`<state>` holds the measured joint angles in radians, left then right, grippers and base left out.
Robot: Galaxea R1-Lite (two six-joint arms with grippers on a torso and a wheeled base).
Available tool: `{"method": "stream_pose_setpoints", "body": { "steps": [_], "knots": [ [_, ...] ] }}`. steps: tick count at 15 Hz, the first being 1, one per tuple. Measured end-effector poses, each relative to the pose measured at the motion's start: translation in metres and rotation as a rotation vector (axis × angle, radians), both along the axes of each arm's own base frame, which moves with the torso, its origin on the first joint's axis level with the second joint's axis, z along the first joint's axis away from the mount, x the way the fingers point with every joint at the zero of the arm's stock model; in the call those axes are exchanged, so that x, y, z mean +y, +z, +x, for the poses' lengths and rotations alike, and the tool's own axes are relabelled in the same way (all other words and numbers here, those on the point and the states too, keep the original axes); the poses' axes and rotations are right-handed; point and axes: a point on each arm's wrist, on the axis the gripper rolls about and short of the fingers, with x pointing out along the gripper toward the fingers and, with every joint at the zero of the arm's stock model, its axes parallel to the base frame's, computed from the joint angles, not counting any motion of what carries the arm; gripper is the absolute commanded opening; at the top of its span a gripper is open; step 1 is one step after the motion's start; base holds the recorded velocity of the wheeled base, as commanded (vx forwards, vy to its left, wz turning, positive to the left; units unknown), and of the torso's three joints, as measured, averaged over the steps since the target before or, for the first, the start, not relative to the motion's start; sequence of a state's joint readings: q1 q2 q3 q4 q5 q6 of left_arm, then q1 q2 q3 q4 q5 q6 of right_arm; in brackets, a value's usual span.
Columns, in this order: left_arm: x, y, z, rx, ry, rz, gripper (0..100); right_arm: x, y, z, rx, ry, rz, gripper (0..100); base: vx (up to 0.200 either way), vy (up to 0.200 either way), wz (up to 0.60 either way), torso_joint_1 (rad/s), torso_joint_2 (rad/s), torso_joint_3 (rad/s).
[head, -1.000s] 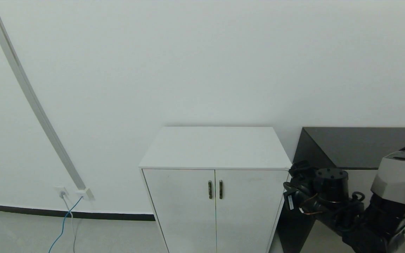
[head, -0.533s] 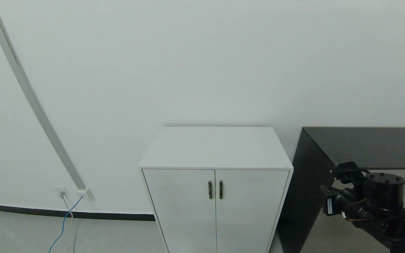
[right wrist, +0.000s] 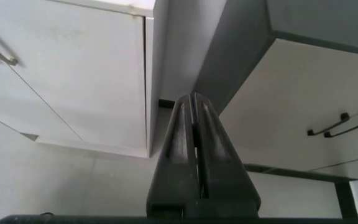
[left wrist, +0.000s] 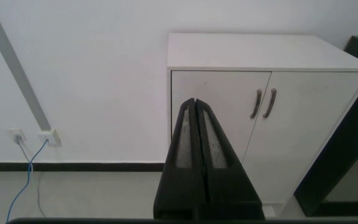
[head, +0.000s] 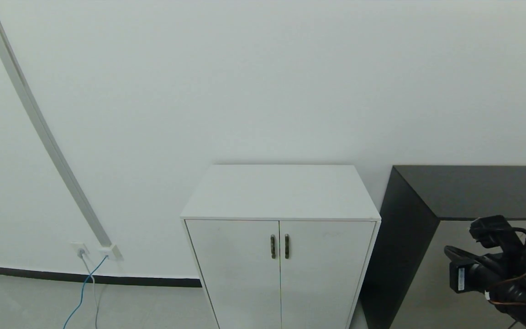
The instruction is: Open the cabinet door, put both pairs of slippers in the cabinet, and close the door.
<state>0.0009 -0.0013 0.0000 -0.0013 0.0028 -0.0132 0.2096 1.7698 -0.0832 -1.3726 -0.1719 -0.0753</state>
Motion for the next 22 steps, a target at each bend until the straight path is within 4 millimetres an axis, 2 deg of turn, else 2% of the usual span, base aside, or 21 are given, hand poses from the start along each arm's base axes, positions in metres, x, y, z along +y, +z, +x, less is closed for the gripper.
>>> {"method": "stream_pose_setpoints", "body": {
  "steps": [4,12,22],
  "knots": [
    [0.000,0.000,0.000,0.000,0.000,0.000,0,-0.005,0.010,-0.023,-0.028,-0.002,0.005,0,0.000,0.000,0.00,0.000,0.00,0.000],
    [0.000,0.000,0.000,0.000,0.000,-0.001,0,-0.016,0.023,-0.056,0.007,-0.006,0.009,0,0.000,0.000,0.00,0.000,0.00,0.000],
    [0.000,0.000,0.000,0.000,0.000,0.000,0,-0.027,0.026,-0.120,0.091,0.025,0.010,0,0.000,0.000,0.00,0.000,0.00,0.000]
  ]
}}
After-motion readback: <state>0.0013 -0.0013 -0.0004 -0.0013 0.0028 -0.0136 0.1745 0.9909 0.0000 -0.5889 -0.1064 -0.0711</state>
